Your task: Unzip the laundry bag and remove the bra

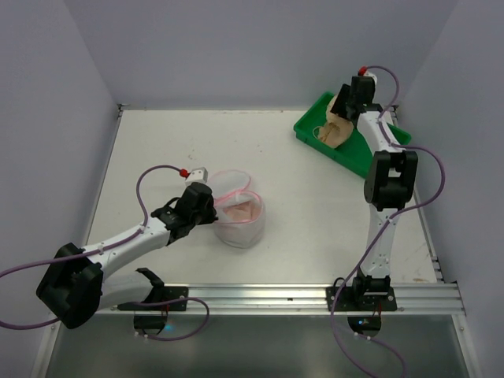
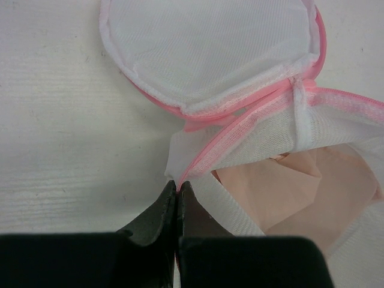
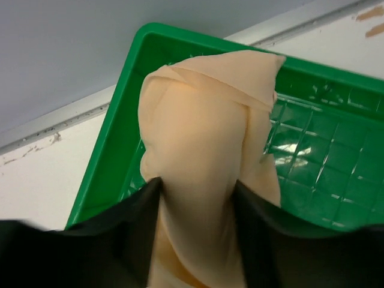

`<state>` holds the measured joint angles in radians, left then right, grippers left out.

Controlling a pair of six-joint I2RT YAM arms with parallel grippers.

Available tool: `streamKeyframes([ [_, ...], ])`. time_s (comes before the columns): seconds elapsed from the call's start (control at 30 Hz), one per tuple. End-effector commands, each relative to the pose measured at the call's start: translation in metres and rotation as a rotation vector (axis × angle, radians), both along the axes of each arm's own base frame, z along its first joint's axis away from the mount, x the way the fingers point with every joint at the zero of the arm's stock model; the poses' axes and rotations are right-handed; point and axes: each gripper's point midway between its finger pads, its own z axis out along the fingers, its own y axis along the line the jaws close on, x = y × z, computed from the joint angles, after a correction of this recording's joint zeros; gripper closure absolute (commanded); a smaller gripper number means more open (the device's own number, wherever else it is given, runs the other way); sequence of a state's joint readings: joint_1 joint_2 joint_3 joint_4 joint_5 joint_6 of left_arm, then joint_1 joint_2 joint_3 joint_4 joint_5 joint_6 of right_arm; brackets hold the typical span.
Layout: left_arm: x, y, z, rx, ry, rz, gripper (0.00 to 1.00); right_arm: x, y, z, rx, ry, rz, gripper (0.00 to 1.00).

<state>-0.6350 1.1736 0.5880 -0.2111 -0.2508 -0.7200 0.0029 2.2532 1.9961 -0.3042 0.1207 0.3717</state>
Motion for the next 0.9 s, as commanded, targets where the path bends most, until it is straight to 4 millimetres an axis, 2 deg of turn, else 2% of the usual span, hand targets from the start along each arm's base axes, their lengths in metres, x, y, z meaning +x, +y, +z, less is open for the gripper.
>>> streamKeyframes([
  [0.0,0.005,-0.001,0.009,-0.019,-0.025,0.009,1.00,-0.001,0.008,0.023,-0.042,-0.006,0.048,0.36],
  [0.07,0.005,-0.001,0.010,-0.020,-0.025,0.008,1.00,-0.004,0.012,0.032,-0.058,-0.009,0.066,0.29],
  [0.1,0.006,-0.002,0.011,-0.023,-0.026,0.008,1.00,-0.007,0.013,0.048,-0.068,-0.031,0.063,0.24],
  [0.13,0.006,-0.002,0.012,-0.024,-0.027,0.008,1.00,-0.012,0.020,0.050,-0.079,-0.026,0.077,0.23],
  [0.2,0.006,-0.002,0.012,-0.023,-0.028,0.009,1.00,-0.019,0.026,0.068,-0.096,-0.053,0.084,0.19],
  [0.23,0.008,-0.003,0.015,-0.027,-0.035,0.010,1.00,-0.028,0.028,0.092,-0.114,-0.086,0.081,0.17],
  [0.3,0.008,-0.003,0.015,-0.026,-0.037,0.010,1.00,-0.044,0.048,0.101,-0.140,-0.086,0.118,0.16],
  [0.33,0.009,-0.003,0.016,-0.027,-0.040,0.009,1.00,-0.056,0.053,0.124,-0.174,-0.117,0.132,0.15],
  [0.4,0.010,-0.003,0.018,-0.023,-0.046,0.007,1.00,-0.078,0.081,0.123,-0.199,-0.096,0.194,0.15],
  [0.43,0.010,-0.003,0.019,-0.021,-0.049,0.004,1.00,-0.097,0.093,0.146,-0.190,-0.133,0.237,0.16],
  [0.47,0.011,-0.003,0.019,-0.020,-0.051,0.008,1.00,-0.116,0.126,0.132,-0.172,-0.104,0.332,0.16],
  [0.53,0.012,-0.002,0.019,-0.013,-0.055,0.008,1.00,-0.145,0.162,0.136,-0.137,-0.125,0.440,0.16],
  [0.57,0.013,-0.002,0.020,-0.014,-0.059,0.010,1.00,-0.178,0.197,0.133,-0.102,-0.123,0.548,0.18],
  [0.63,0.014,-0.002,0.020,-0.013,-0.061,0.010,1.00,-0.210,0.231,0.130,-0.053,-0.121,0.650,0.19],
  [0.67,0.015,-0.003,0.022,-0.016,-0.063,0.009,1.00,-0.241,0.259,0.122,-0.040,-0.104,0.730,0.21],
  [0.73,0.015,-0.004,0.023,-0.018,-0.066,0.009,1.00,-0.269,0.284,0.115,-0.003,-0.087,0.792,0.22],
  [0.77,0.015,-0.004,0.023,-0.020,-0.067,0.010,1.00,-0.293,0.303,0.101,0.004,-0.055,0.849,0.23],
  [0.8,0.015,-0.003,0.023,-0.021,-0.068,0.010,1.00,-0.309,0.315,0.099,0.041,-0.045,0.896,0.26],
  [0.83,0.014,-0.003,0.022,-0.019,-0.067,0.009,1.00,-0.318,0.326,0.096,0.070,-0.046,0.919,0.28],
  [0.87,0.015,-0.004,0.022,-0.021,-0.072,0.008,1.00,-0.337,0.340,0.084,0.073,-0.021,0.971,0.32],
])
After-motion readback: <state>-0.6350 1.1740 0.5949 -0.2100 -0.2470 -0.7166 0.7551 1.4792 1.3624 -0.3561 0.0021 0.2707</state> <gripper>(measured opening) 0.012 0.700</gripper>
